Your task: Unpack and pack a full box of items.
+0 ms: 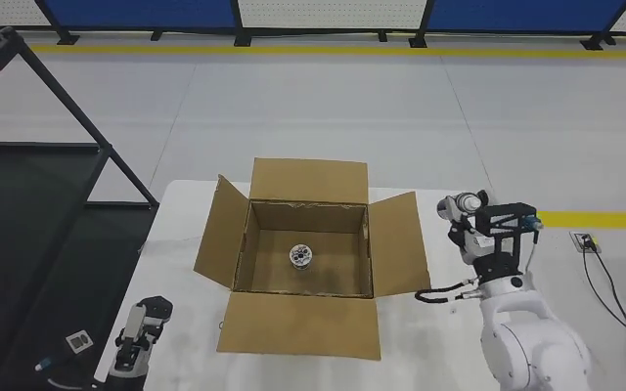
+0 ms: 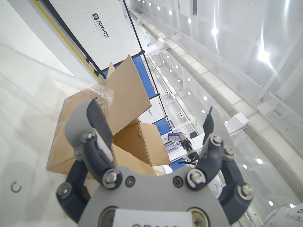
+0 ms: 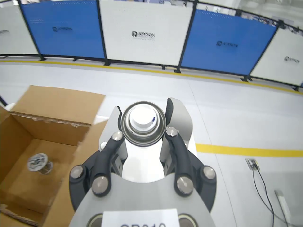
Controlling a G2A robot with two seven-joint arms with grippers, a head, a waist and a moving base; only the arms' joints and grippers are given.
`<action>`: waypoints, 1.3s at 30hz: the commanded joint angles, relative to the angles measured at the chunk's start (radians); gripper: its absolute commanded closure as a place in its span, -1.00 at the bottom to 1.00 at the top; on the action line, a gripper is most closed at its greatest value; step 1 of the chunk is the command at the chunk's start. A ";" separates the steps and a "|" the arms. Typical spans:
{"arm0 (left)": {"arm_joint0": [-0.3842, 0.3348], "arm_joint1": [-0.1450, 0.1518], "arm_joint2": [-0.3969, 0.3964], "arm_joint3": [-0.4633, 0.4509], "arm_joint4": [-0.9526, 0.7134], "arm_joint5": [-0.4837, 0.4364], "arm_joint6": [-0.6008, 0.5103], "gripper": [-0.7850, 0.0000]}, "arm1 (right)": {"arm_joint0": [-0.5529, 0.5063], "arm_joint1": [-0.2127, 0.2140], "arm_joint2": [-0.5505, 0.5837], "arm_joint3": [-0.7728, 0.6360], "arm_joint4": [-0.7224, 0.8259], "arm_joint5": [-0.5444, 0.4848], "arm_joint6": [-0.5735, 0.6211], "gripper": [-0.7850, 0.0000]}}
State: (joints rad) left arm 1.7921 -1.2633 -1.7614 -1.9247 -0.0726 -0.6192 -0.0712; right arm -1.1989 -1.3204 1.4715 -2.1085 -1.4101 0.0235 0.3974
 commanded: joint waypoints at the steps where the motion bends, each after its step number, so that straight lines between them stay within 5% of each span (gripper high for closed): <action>1: 0.003 0.000 -0.005 0.004 -0.008 -0.003 -0.002 -1.00 | 0.046 -0.002 -0.058 -0.003 0.001 -0.055 0.025 1.00; 6: 0.012 -0.001 -0.018 0.013 -0.031 -0.016 -0.009 -1.00 | 0.221 -0.015 -0.219 0.087 0.017 -0.146 0.128 1.00; 15: 0.030 -0.003 -0.053 0.033 -0.079 -0.038 -0.014 -1.00 | 0.523 -0.060 -0.432 0.453 0.180 -0.243 0.372 1.00; 25: 0.034 -0.003 -0.073 0.037 -0.098 -0.037 -0.050 -1.00 | 0.536 -0.074 -0.492 0.606 0.233 -0.277 0.402 1.00; 39: 0.025 -0.007 -0.065 0.034 -0.097 -0.034 -0.079 -1.00 | 0.592 -0.119 -0.592 0.830 0.190 -0.137 0.350 1.00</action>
State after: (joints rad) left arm 1.8181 -1.2698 -1.8265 -1.8910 -0.1677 -0.6533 -0.1492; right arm -0.6124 -1.4361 0.8827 -1.2942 -1.2237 -0.1193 0.7490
